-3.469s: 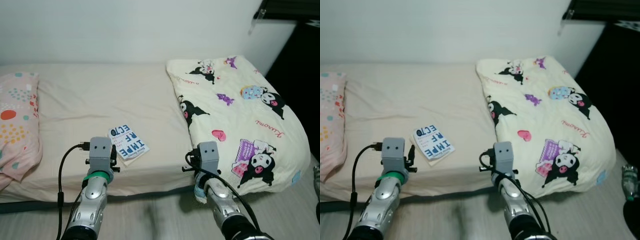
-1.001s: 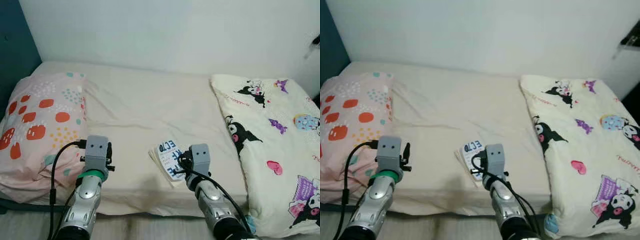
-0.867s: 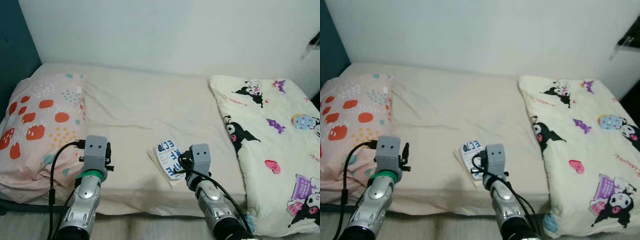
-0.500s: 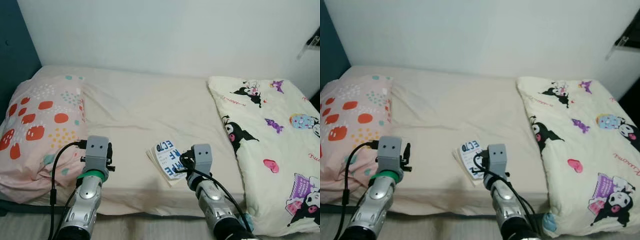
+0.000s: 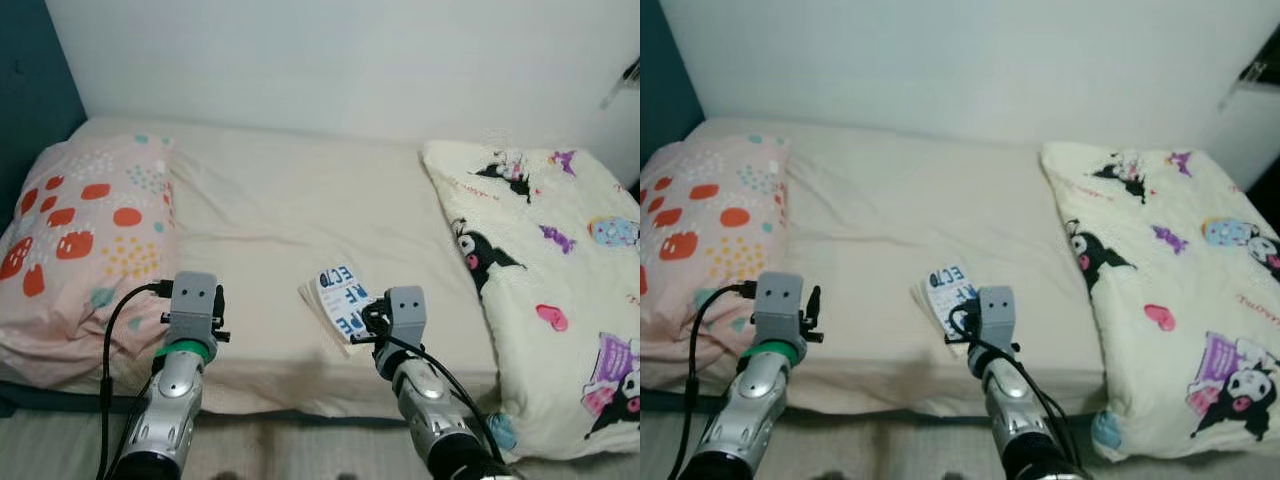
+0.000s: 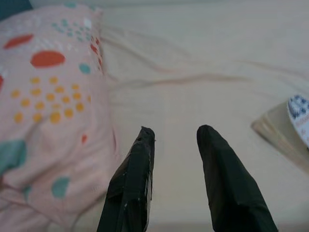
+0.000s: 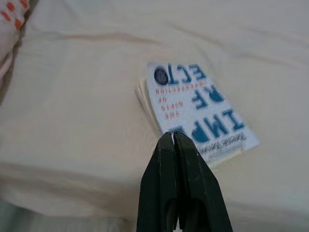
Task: Clean up the room
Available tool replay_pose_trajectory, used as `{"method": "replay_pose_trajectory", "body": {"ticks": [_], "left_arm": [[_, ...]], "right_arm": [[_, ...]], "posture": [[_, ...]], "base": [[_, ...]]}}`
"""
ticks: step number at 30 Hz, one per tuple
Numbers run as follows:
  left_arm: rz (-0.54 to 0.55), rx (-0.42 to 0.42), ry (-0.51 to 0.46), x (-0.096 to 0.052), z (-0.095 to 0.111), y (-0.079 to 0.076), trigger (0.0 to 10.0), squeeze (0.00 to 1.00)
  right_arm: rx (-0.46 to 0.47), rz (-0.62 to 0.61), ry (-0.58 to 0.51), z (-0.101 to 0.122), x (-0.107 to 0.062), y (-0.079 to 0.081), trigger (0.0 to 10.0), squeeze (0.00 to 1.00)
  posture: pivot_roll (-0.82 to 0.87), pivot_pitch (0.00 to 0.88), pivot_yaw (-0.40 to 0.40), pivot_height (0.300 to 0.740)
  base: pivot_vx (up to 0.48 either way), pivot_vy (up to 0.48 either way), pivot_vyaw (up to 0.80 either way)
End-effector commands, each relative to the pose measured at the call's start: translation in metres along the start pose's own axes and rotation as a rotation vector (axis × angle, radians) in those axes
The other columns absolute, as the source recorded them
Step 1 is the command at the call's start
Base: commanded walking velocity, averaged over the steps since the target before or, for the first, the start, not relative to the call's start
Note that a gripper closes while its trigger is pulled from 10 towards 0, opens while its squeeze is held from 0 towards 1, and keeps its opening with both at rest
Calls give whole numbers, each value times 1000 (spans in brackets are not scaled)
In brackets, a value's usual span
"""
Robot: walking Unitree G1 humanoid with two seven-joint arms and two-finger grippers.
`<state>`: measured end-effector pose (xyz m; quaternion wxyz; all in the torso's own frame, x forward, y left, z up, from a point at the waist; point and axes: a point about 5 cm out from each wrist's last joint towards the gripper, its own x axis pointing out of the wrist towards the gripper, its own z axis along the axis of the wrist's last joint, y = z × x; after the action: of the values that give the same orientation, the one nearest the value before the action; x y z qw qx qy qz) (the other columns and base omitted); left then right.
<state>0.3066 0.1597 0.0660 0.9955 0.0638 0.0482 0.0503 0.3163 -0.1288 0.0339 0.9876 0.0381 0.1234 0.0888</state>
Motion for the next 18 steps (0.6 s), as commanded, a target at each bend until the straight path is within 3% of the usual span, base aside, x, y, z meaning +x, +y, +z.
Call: {"method": "replay_pose_trajectory", "body": {"ticks": [1, 10, 18], "left_arm": [[-10, -2, 30, -3, -8, -2, 10000, 0], [-8, 1, 36, -5, -9, -1, 10000, 0], [-4, 1, 40, -6, -11, 0, 10000, 0]], "right_arm": [[14, -14, 21, -6, -3, -3, 10000, 0], [19, -18, 13, -6, -4, -4, 10000, 0], [24, -9, 3, -4, -4, -3, 10000, 0]], "posture": [[24, 0, -5, 615], [25, 0, -6, 575], [27, 0, -10, 575]], "base": [[0, 0, 0], [0, 0, 0], [0, 0, 0]]}}
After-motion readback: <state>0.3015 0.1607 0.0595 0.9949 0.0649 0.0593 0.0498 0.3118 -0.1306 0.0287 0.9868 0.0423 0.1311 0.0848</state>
